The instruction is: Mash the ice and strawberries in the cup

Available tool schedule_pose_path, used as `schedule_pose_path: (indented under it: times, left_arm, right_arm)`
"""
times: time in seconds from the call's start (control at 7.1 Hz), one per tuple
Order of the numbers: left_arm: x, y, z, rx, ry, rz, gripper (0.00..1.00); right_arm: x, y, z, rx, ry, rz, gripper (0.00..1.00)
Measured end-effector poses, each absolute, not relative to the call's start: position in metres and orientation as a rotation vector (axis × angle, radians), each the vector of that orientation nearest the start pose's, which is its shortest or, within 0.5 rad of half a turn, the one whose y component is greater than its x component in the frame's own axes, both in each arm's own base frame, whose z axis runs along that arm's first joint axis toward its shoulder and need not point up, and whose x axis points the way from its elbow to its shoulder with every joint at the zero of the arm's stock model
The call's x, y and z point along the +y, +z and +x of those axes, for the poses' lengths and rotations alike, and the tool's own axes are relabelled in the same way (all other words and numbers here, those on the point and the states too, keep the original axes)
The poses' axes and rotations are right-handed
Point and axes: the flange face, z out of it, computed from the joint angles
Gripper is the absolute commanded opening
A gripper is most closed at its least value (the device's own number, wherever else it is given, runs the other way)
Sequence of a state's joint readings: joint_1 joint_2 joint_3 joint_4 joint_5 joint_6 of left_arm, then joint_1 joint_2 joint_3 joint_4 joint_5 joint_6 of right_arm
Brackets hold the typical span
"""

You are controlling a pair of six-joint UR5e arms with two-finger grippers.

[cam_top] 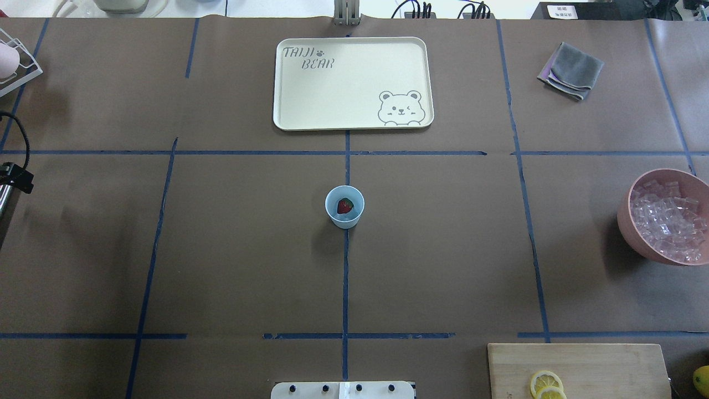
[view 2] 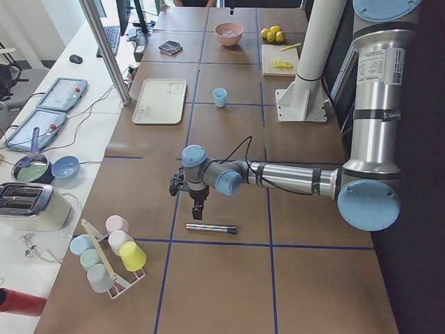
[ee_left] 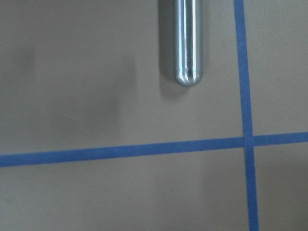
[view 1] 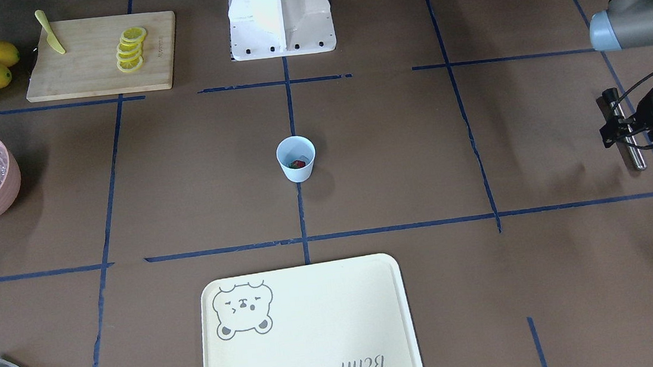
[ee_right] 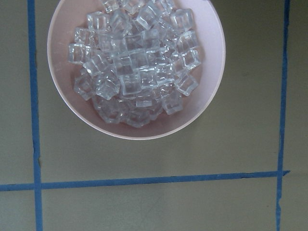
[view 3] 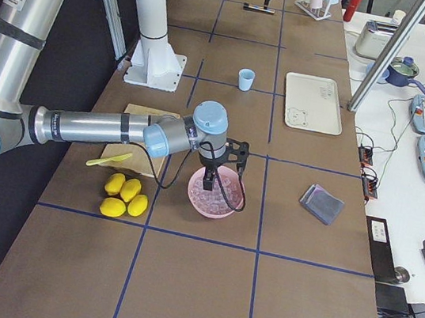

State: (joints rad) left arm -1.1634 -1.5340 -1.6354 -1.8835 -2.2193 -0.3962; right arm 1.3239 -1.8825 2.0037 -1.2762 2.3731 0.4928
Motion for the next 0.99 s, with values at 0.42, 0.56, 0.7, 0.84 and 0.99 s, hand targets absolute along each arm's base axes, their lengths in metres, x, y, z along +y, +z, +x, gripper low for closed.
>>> schedule_pose_path:
  times: [0.42,0.56,0.7,0.84,0.99]
  left_arm:
    - [-0.479,0.634,0.003,0.781,0.220,0.106,1.00]
    - [-0.477,0.640,-0.029,0.789,0.221,0.111,1.00]
    - [-0.478,0.639,-0.043,0.804,0.211,0.094,1.00]
    - [-0.482,0.633,-0.048,0.817,0.199,0.067,1.00]
    - [-0.485,0.627,-0.050,0.823,0.189,0.045,1.00]
  right_arm:
    - [-0.388,0.590,0.011,-0.839,0.024,0.127,0.99]
    - [-0.386,0.607,0.025,-0.825,0.009,0.127,0.99]
    - [-0.387,0.619,0.034,-0.814,-0.011,0.110,0.99]
    - [-0.391,0.624,0.040,-0.804,-0.039,0.090,0.99]
    - [-0.396,0.625,0.044,-0.792,-0.073,0.073,0.99]
